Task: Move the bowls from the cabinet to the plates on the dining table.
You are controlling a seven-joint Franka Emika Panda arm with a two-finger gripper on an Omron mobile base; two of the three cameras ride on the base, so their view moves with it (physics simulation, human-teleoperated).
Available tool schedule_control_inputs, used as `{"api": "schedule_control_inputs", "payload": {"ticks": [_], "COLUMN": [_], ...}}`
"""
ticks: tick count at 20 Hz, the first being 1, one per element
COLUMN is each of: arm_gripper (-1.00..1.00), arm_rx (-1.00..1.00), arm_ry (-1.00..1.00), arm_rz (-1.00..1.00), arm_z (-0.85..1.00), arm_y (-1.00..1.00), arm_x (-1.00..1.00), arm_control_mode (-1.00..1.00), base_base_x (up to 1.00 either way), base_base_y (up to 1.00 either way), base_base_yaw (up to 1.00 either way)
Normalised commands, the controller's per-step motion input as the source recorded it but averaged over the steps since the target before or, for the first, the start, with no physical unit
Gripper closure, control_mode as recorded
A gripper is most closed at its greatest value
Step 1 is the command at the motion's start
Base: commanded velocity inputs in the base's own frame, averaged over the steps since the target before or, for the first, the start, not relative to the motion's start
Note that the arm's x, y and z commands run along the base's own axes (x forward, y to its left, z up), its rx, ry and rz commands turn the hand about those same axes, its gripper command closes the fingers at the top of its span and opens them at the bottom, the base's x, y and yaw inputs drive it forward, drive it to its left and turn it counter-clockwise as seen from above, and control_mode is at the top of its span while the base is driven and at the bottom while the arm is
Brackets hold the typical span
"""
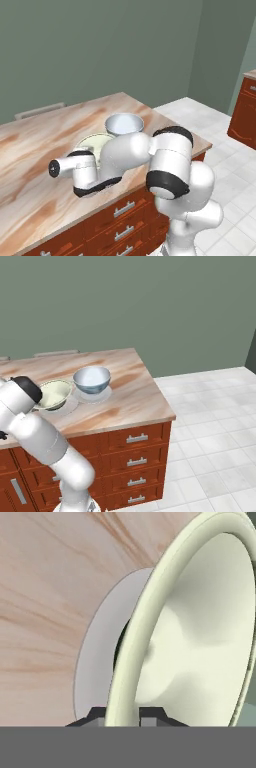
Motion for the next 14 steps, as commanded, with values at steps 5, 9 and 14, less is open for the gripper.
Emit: {"api": "schedule_control_inputs", "payload": {"ticks": [5,9,14], "arm_gripper": [1.0,-1.0,-1.0], "arm_rx": [0.0,0.0,-0.02], "arm_ry": [-0.02,-0.02,-0.05], "arm_rz": [-0.03,-0.03,-0.06], "arm_z": [0.0,-0.01,-0.03], "arm_y": [0.01,0.01,-0.26], "arm_x": [0.0,0.0,-0.02], "arm_control_mode": [-1.0,-1.0,-1.0], "base_base_x": [0.0,0.0,0.0], "base_base_y": [0.0,0.0,0.0], "base_base_yaw": [0.0,0.0,0.0]}}
